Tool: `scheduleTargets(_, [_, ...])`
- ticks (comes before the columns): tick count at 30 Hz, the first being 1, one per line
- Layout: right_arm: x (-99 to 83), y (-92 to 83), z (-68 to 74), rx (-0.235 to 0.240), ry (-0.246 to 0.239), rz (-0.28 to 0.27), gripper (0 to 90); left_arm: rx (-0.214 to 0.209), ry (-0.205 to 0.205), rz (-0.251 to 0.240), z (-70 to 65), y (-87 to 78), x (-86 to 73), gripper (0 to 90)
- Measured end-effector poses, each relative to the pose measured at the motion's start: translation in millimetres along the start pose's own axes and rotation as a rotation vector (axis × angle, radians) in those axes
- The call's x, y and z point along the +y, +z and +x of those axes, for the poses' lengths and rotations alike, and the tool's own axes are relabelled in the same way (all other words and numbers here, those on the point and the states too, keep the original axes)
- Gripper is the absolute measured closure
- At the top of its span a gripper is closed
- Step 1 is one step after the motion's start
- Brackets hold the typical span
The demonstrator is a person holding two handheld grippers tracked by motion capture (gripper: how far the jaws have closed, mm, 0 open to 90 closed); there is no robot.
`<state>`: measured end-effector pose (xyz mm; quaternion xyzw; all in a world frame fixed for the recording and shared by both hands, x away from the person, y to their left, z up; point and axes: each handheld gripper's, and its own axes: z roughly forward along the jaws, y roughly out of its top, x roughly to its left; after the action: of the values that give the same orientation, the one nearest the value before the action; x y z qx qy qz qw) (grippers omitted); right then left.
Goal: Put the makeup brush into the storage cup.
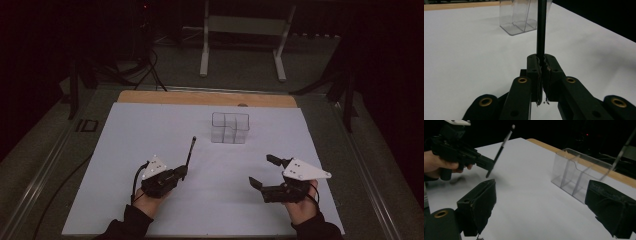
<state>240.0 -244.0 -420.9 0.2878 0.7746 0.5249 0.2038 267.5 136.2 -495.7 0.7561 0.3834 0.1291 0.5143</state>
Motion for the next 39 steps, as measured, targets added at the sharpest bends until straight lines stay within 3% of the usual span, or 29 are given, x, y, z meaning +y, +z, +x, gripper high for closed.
scheduleTargets(4, [14.5, 4.6, 5.0, 0.004, -0.023, -0.015, 10.3, -0.005, 0.002, 0.001, -0.4, 0.0, 0.1, 85.4])
scheduleTargets(14, [35.4, 24.7, 8.1, 0.01, 0.002, -0.01, 10.3, -0.012, -0.01, 0.003, -0.1, 0.2, 0.2, 85.5])
scheduleTargets(25, [50.5, 49.4, 10.9, -0.002, 0.088, 0.003, 10.3, -0.014, -0.016, -0.002, -0.1, -0.6, 0.6, 85.4])
scheduleTargets(39, [59.1, 75.6, 26.8, -0.015, 0.122, 0.026, 9.0, -0.007, -0.019, -0.01, 0.1, -1.5, 0.3, 85.4])
